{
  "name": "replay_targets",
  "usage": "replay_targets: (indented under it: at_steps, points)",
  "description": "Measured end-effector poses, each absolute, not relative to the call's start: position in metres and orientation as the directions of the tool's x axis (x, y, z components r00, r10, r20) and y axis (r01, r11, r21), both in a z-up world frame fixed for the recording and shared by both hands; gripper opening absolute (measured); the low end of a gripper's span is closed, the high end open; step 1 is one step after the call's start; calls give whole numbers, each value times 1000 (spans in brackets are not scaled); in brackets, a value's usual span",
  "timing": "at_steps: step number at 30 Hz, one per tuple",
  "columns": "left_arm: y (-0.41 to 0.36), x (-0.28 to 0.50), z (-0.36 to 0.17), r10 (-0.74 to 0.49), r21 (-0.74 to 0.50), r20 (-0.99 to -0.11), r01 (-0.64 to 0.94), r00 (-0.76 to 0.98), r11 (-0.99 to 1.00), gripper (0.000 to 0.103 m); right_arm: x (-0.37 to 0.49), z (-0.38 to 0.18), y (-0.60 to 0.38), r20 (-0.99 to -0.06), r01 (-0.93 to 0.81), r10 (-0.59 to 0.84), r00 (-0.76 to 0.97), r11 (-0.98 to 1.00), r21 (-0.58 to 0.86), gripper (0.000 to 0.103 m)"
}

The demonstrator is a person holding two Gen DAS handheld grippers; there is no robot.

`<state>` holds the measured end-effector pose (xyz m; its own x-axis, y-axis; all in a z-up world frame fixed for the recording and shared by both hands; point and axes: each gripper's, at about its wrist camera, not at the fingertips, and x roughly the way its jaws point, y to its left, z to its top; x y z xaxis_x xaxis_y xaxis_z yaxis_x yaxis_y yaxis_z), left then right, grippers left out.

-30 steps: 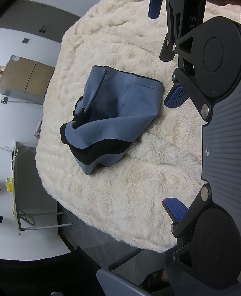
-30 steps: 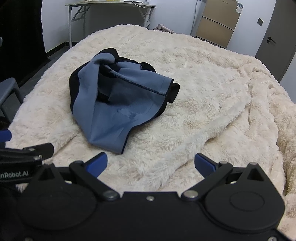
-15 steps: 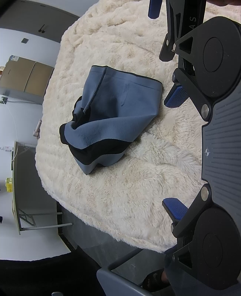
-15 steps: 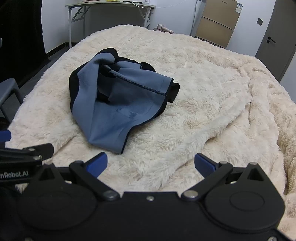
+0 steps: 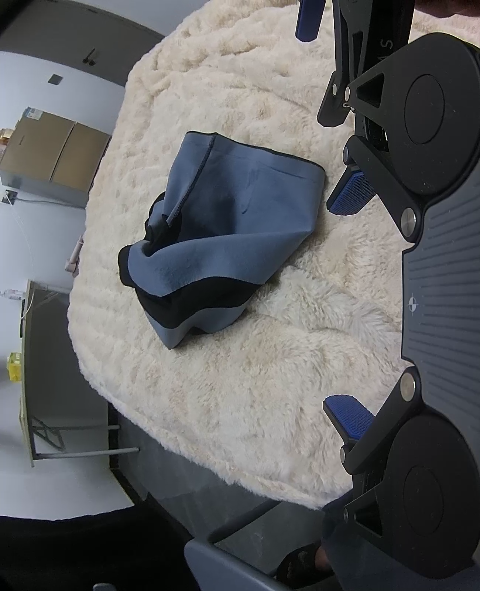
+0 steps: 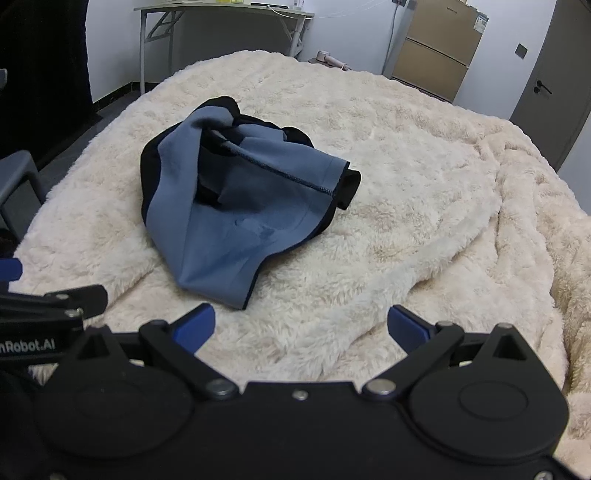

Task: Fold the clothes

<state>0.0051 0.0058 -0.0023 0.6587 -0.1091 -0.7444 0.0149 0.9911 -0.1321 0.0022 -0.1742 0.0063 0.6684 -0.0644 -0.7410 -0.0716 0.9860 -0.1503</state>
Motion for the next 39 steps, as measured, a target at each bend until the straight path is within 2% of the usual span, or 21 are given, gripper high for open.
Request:
replay_targets:
  at_steps: [11,16,20,27,30,33,35,39]
  points:
    - [4,7,-4,-120,-145,-745,16,657,989,103,13,7,-179,-745,-90,-30,666,989,-120,102]
    - [16,-1,3,-163,-221,-661,18,733,975,103,19,17,-185,-700,-107,15,714,990,-88,103]
    - [26,-8,9,-192,-280,-586,26,787,960,103,30,17,-185,-594,-224,135,793,972,-77,103]
    - [43,-19,18,-229,-379,-441,51,868,924,103,70,13,-161,-611,-320,218,761,945,-61,103]
    - [53,-17,25,-233,-404,-382,65,895,913,103,86,11,-149,-619,-363,259,741,931,-45,94]
    - [60,-1,36,-210,-357,-401,59,892,932,103,102,10,-136,-627,-404,298,720,914,-29,86]
    - [65,4,31,-193,-358,-402,40,895,933,103,113,9,-128,-632,-431,324,704,902,-18,75]
    - [70,12,17,-189,-394,-453,-5,871,919,103,133,1,-112,-649,-464,352,675,886,-3,69]
